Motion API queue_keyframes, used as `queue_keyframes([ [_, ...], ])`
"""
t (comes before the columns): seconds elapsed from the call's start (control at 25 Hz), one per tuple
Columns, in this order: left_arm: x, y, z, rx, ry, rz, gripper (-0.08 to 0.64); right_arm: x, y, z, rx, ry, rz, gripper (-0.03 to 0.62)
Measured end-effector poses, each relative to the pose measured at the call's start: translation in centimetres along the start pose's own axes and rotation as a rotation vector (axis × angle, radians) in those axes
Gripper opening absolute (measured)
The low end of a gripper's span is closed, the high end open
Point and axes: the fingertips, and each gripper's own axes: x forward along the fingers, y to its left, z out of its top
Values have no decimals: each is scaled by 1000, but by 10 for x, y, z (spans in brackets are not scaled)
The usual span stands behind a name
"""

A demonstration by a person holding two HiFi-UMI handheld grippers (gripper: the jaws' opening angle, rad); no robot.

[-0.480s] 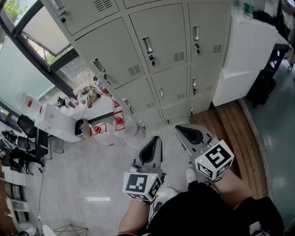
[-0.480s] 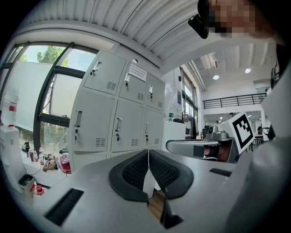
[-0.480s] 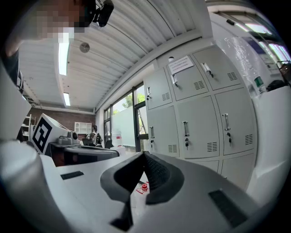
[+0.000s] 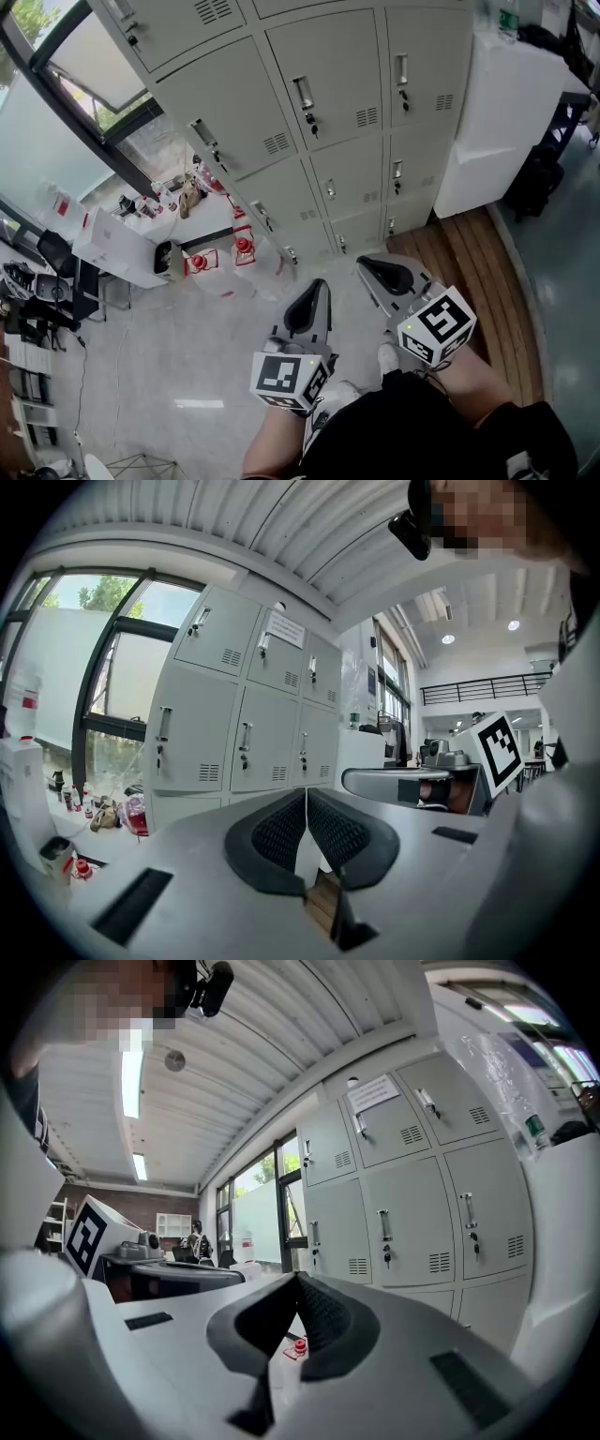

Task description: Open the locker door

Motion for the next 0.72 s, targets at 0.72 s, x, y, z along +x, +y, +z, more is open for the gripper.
queue_keyframes([
  [0.72, 21, 0, 3, 6, -9, 58, 18, 11, -23, 5, -2, -8, 58, 54],
])
